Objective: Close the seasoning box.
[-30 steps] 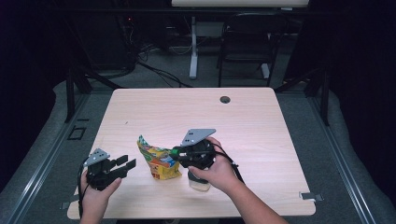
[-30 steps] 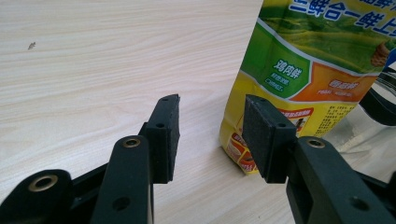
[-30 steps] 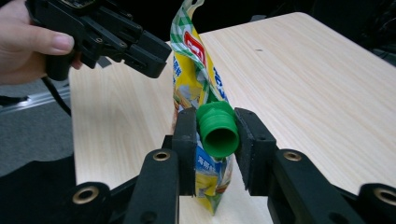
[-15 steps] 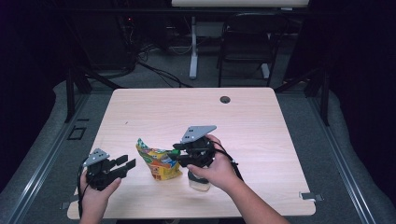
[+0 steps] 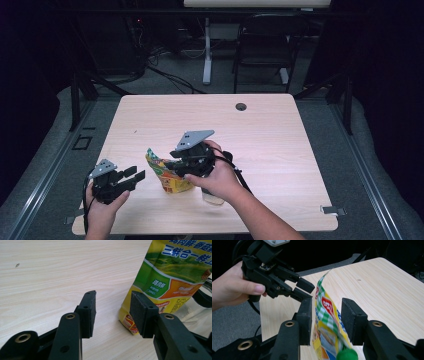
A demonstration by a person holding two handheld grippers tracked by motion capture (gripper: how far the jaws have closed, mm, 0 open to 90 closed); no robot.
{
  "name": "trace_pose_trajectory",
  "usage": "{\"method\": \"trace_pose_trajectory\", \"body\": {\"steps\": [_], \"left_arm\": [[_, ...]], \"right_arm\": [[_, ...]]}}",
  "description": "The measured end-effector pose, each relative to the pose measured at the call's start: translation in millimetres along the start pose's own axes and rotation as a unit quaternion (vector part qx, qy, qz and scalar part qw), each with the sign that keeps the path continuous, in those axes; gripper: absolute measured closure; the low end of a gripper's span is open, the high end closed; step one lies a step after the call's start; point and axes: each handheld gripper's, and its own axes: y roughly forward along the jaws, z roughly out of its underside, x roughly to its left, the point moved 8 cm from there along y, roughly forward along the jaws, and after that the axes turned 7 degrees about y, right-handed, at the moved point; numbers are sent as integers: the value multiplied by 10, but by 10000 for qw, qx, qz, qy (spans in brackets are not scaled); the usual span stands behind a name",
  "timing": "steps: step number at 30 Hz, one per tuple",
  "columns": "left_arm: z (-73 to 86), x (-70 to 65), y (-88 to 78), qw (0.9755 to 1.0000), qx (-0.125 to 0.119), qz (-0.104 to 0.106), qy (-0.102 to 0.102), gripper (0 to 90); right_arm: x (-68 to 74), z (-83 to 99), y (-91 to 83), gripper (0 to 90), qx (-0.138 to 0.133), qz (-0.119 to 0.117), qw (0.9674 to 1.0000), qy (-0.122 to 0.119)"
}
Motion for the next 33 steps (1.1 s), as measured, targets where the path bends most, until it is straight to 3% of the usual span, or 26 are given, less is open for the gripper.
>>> {"method": "trace_pose_trajectory", "body": {"steps": [15, 33], "left_arm": [[2, 3, 3, 10000, -1, 10, -5, 566], [6, 7, 9, 10000, 9, 20, -6, 565]], "right_arm": [[74, -152, 280, 658, 169, 27, 9998, 43], [75, -156, 454, 730, 528, 76, 9983, 218]]}}
